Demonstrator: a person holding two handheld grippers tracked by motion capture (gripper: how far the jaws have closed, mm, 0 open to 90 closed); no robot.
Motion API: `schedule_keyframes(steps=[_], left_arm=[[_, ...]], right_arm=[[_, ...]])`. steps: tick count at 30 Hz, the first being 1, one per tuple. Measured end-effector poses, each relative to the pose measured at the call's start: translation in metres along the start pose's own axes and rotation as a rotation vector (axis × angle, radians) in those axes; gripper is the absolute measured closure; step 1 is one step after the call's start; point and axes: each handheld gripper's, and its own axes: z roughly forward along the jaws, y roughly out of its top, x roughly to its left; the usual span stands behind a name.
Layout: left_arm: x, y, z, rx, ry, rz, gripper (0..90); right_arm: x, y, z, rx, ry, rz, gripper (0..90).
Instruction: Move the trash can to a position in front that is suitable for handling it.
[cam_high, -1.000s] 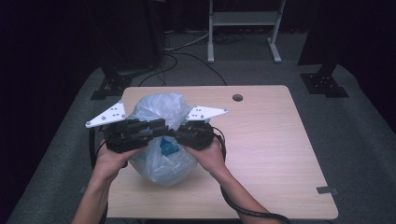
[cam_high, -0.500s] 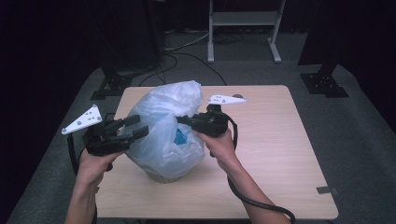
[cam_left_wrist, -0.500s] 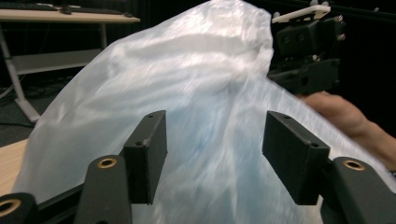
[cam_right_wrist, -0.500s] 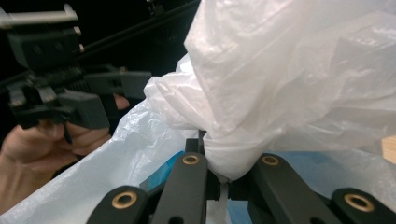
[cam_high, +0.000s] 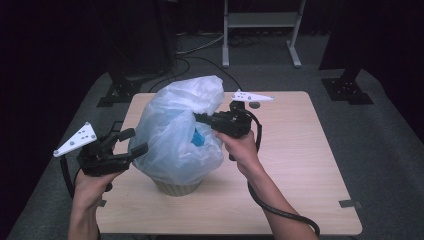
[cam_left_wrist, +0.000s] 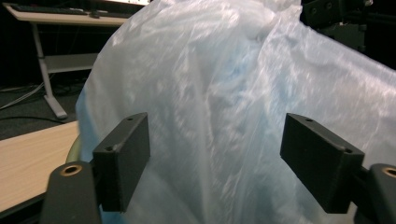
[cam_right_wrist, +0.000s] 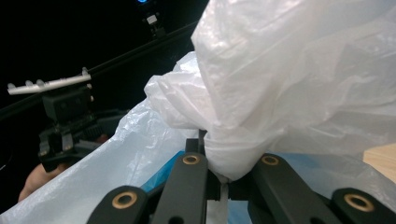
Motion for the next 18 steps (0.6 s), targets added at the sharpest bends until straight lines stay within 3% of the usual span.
schedule_keyframes(steps=[5,10,18], left_arm=[[0.006,-0.014,-0.004,-0.006,0.028,-0.032,18.8],[0.007,-0.019,-0.006,-0.019,0.036,-0.035,17.7],[0.009,-0.020,-0.013,-0.032,0.059,-0.041,14.1]], right_arm=[[0.000,0.013,-0.009,-0.025,0.009,0.001,87.2],[0.000,0.023,-0.016,-0.040,0.008,0.002,87.3],[0.011,0.055,-0.028,-0.066,-0.003,-0.048,87.3]])
